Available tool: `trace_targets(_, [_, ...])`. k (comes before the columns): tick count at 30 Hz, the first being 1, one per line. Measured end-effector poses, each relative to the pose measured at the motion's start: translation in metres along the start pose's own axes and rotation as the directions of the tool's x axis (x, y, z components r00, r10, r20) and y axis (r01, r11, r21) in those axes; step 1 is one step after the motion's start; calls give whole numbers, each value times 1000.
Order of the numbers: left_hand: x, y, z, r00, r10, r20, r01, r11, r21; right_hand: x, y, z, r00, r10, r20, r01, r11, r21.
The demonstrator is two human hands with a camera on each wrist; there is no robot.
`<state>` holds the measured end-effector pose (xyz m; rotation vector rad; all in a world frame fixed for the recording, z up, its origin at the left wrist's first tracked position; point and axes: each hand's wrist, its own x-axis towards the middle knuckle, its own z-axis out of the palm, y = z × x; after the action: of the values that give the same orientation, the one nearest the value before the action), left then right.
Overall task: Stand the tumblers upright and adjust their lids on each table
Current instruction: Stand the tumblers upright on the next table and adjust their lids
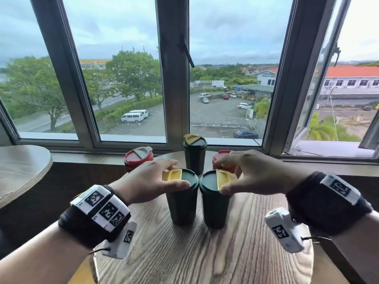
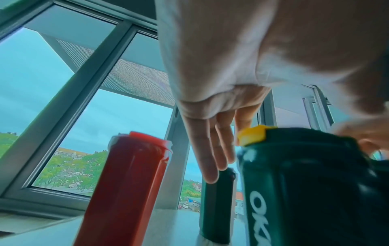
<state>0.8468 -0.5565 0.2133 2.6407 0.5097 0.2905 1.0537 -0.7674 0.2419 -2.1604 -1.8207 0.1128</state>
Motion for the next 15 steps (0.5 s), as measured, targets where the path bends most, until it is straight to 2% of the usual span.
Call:
trace_targets(5, [15, -13, -36, 986, -50, -160, 33, 993, -109, 8, 17, -27, 996, 63, -64, -62, 998, 13])
trace_targets(8, [36, -32, -56, 976, -73, -204, 82, 996, 34, 21, 30, -37, 989, 109, -103, -115, 992, -54])
trace_targets(11, [58, -52, -65, 986, -154, -56, 163, 959, 232, 35, 42, -35, 988, 133, -81, -144, 978, -151])
trace_targets(13, [66, -62, -69, 965, -248, 82, 219, 939, 265, 44, 45, -30, 990, 134, -34, -138, 969, -204])
trace_targets(15, [70, -71, -71, 940, -291, 180, 241, 936, 255, 51, 47, -25, 988, 152, 8, -147, 965, -215])
